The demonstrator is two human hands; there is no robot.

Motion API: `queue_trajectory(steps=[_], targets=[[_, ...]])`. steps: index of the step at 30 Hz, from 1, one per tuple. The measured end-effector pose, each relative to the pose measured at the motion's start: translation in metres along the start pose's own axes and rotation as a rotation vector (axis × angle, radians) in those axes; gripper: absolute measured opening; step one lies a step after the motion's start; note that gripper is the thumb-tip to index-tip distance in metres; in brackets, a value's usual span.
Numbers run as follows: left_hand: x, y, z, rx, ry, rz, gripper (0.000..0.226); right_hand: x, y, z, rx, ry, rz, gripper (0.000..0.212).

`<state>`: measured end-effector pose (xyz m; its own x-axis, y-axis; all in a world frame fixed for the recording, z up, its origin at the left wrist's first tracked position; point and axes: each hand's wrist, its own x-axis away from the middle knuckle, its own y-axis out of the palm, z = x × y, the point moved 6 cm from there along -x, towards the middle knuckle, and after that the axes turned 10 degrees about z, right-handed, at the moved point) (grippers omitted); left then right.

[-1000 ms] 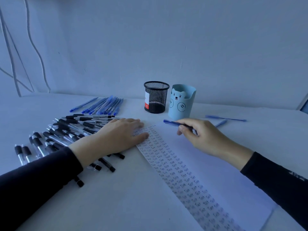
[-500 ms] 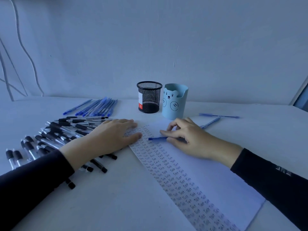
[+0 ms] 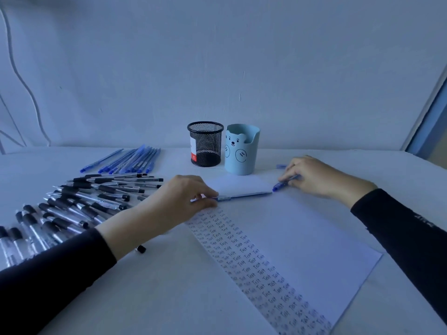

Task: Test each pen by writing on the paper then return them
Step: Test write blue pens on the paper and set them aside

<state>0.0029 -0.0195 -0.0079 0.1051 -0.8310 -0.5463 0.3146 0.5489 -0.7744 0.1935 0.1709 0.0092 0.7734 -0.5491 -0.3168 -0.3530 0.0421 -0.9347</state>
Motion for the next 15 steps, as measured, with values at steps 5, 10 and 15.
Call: queue_trajectory(steps=[5,10,15], targets=[[-0.001,-0.013,-0.002,-0.014,0.099,0.125,0.017,0.001,0.001,0.002,-0.021,0.016,0.052,0.013],[-0.013,-0.072,-0.021,-0.050,0.033,0.431,0.016,0.004,0.001,-0.019,-0.228,-0.052,0.163,0.006],[-0.004,-0.120,-0.099,-0.186,-0.408,0.544,0.008,0.008,0.005,-0.062,-0.316,-0.198,0.238,0.012]])
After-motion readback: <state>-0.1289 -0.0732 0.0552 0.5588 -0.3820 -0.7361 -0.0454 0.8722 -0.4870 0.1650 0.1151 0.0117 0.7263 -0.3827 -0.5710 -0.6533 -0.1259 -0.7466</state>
